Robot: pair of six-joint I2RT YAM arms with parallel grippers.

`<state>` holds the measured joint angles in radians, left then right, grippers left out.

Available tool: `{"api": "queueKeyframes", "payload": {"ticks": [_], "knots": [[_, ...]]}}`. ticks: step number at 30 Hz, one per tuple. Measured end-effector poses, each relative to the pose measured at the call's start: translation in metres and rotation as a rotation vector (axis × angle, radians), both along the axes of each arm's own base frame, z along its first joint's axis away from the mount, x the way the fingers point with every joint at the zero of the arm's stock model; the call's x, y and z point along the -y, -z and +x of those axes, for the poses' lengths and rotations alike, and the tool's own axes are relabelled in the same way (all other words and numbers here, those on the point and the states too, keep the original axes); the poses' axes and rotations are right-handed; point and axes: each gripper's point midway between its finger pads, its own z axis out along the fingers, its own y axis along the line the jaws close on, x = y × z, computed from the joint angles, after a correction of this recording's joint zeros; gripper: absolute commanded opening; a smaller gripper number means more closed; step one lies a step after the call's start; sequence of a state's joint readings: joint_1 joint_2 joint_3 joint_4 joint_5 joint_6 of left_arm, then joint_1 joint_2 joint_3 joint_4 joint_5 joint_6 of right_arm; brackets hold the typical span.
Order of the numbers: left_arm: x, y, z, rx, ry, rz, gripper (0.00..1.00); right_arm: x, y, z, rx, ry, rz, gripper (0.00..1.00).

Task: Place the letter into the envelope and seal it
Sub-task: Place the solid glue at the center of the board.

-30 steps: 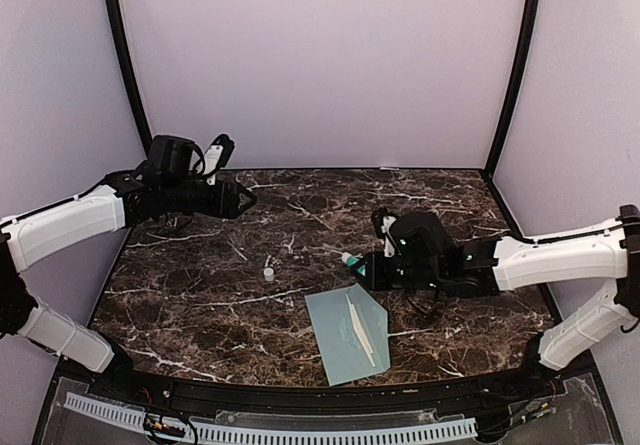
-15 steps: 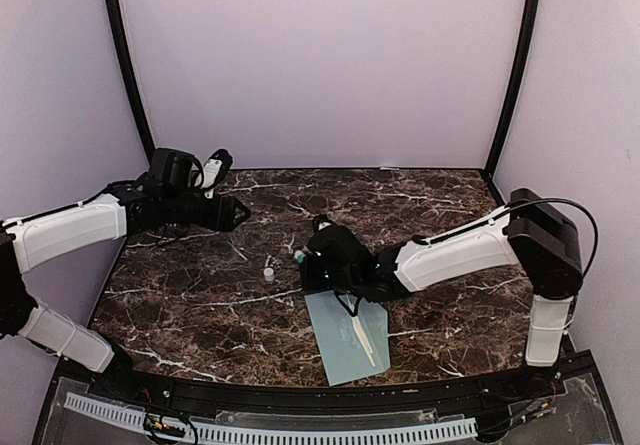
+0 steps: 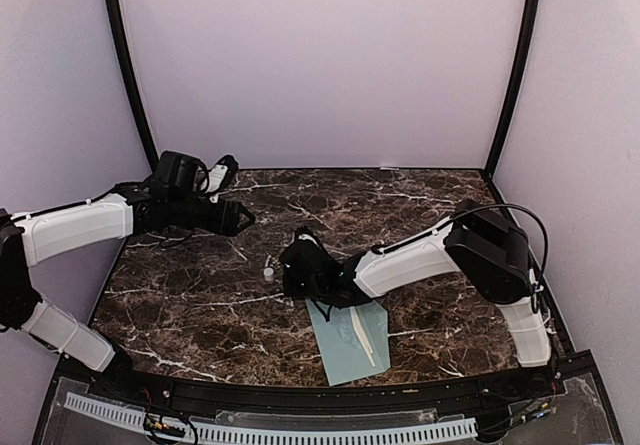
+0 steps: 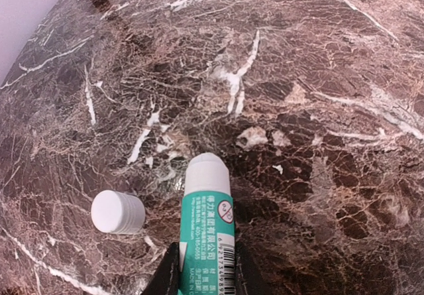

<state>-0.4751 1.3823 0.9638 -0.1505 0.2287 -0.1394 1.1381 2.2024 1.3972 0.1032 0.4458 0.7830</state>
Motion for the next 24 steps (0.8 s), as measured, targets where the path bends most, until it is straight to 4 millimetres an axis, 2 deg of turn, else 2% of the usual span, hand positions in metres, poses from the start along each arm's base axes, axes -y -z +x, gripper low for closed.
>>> {"api": "queueKeyframes", "payload": {"ticks": [2, 6, 16, 22, 24], "knots": [[0.0005, 0.0017, 0.0000, -0.005, 0.002, 0.001, 0.62, -0.0003, 0.0040, -0.0001, -0.001, 0.004, -0.005, 0.16], [0.0019, 0.0048, -0.0005, -0.016, 0.008, -0.002, 0.62, -0.0068, -0.0021, 0.0009, 0.001, 0.005, 0.011, 0.27], [0.0030, 0.0054, -0.0012, -0.021, 0.013, -0.006, 0.62, -0.0073, -0.0011, -0.0011, -0.012, 0.013, 0.015, 0.40], [0.0033, 0.0054, -0.0014, -0.021, 0.015, -0.007, 0.61, -0.0081, 0.0001, -0.0026, -0.013, -0.001, 0.011, 0.61], [0.0034, 0.0052, -0.0014, -0.021, 0.015, -0.007, 0.61, -0.0070, -0.0009, -0.0047, -0.001, -0.019, 0.004, 0.65]]}}
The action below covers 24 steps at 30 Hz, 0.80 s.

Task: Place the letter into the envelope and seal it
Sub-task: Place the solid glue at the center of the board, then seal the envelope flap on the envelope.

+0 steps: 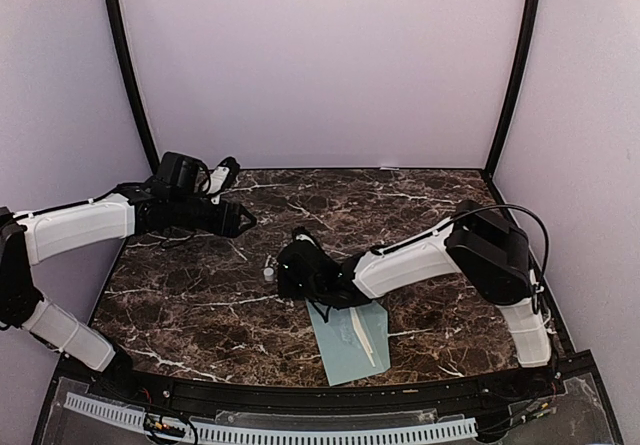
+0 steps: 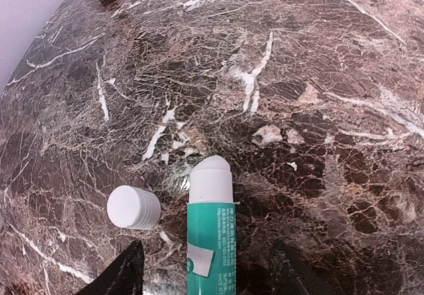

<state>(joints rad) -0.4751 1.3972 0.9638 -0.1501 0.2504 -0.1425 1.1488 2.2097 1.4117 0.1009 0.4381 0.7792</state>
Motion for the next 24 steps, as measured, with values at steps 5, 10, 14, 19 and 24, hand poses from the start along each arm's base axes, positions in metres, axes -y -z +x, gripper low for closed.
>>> {"api": "queueKeyframes", "payload": {"ticks": [5, 10, 14, 19, 24], "knots": [[-0.002, -0.004, -0.001, 0.020, -0.004, -0.004, 0.61, 0.009, -0.026, -0.008, 0.040, -0.034, -0.004, 0.68], [-0.002, -0.014, -0.005, 0.046, -0.003, -0.018, 0.60, 0.032, -0.101, -0.020, 0.115, -0.064, 0.077, 0.67], [0.018, -0.017, -0.017, 0.030, 0.019, -0.055, 0.54, 0.063, -0.154, -0.032, 0.171, -0.060, 0.152, 0.65], [0.070, -0.004, -0.065, -0.057, 0.099, -0.137, 0.44, 0.124, -0.157, -0.044, 0.160, -0.021, 0.118, 0.63], [0.105, 0.023, -0.119, -0.192, 0.147, -0.211, 0.41, 0.200, -0.123, -0.044, 0.078, 0.056, 0.009, 0.56]]}}
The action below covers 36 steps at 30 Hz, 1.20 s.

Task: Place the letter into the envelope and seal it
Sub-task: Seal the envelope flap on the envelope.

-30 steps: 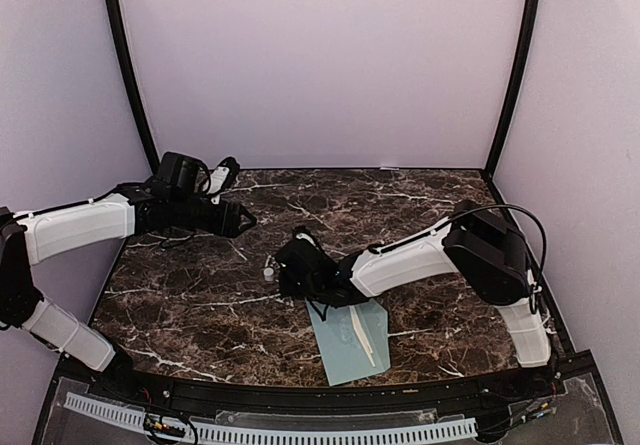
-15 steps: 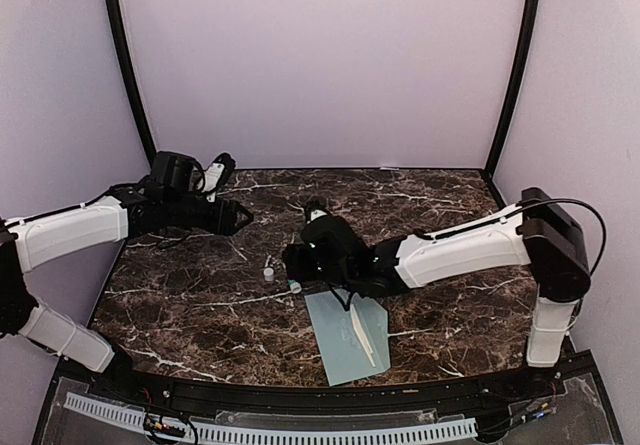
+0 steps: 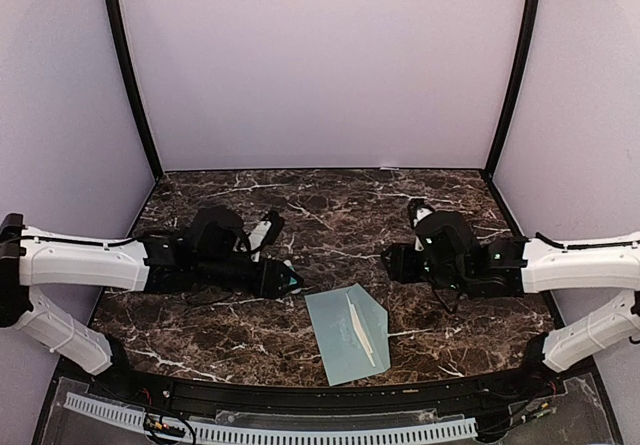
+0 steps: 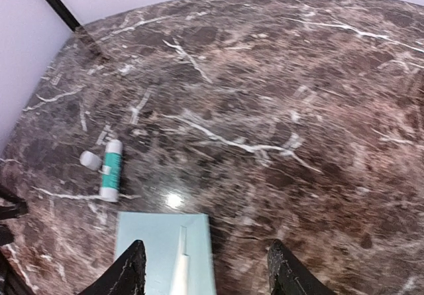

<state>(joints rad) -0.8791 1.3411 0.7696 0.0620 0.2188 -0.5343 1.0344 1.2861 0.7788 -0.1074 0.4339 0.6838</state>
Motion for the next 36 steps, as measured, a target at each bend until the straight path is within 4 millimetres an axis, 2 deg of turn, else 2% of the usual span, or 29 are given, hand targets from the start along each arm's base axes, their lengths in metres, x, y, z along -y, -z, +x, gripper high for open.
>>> {"api": "queueKeyframes", "payload": {"ticks": [3, 6, 9, 13, 21, 36], "knots": [[0.018, 0.016, -0.029, -0.079, 0.034, -0.015, 0.37, 0.039, 0.017, -0.008, -0.041, 0.043, -0.037, 0.52], [0.032, 0.033, -0.055, -0.151, 0.064, -0.012, 0.33, 0.062, 0.034, -0.021, -0.093, 0.054, -0.042, 0.48], [0.044, 0.050, -0.080, -0.214, 0.098, 0.011, 0.30, 0.075, 0.053, -0.033, -0.159, 0.053, -0.035, 0.42], [0.052, 0.072, -0.099, -0.272, 0.120, 0.047, 0.24, 0.079, 0.073, -0.047, -0.240, 0.038, -0.028, 0.36], [0.048, 0.094, -0.100, -0.324, 0.070, 0.064, 0.21, 0.076, 0.094, -0.061, -0.318, 0.011, 0.000, 0.30], [0.046, 0.122, -0.096, -0.333, 0.039, 0.118, 0.19, 0.048, 0.118, -0.068, -0.410, -0.072, 0.040, 0.25]]}}
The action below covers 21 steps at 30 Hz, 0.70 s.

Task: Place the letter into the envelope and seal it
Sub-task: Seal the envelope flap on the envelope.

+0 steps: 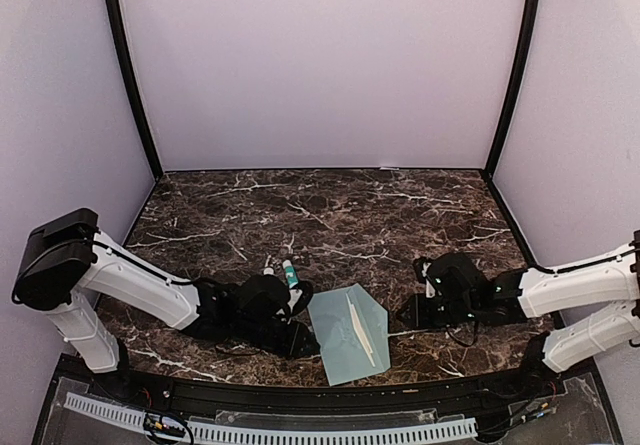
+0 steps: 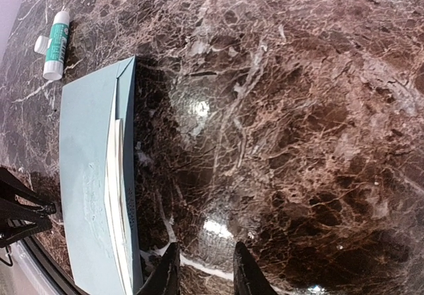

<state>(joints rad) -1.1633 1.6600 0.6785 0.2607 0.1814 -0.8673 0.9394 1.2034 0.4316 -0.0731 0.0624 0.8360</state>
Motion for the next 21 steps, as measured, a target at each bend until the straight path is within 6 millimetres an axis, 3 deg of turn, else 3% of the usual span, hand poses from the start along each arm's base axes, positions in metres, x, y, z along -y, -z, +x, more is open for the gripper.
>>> {"api": "queueKeyframes", "payload": {"ticks": [9, 18, 21], "knots": [[0.006, 0.006, 0.008, 0.045, 0.014, 0.028, 0.17, -0.015, 0.017, -0.006, -0.055, -0.063, 0.007, 0.22], [0.012, 0.006, 0.012, 0.066, 0.019, 0.028, 0.16, -0.061, -0.014, -0.018, 0.000, -0.228, 0.120, 0.21], [0.012, 0.007, 0.013, 0.067, 0.019, 0.029, 0.15, -0.071, -0.013, -0.024, -0.005, -0.266, 0.132, 0.20]]}}
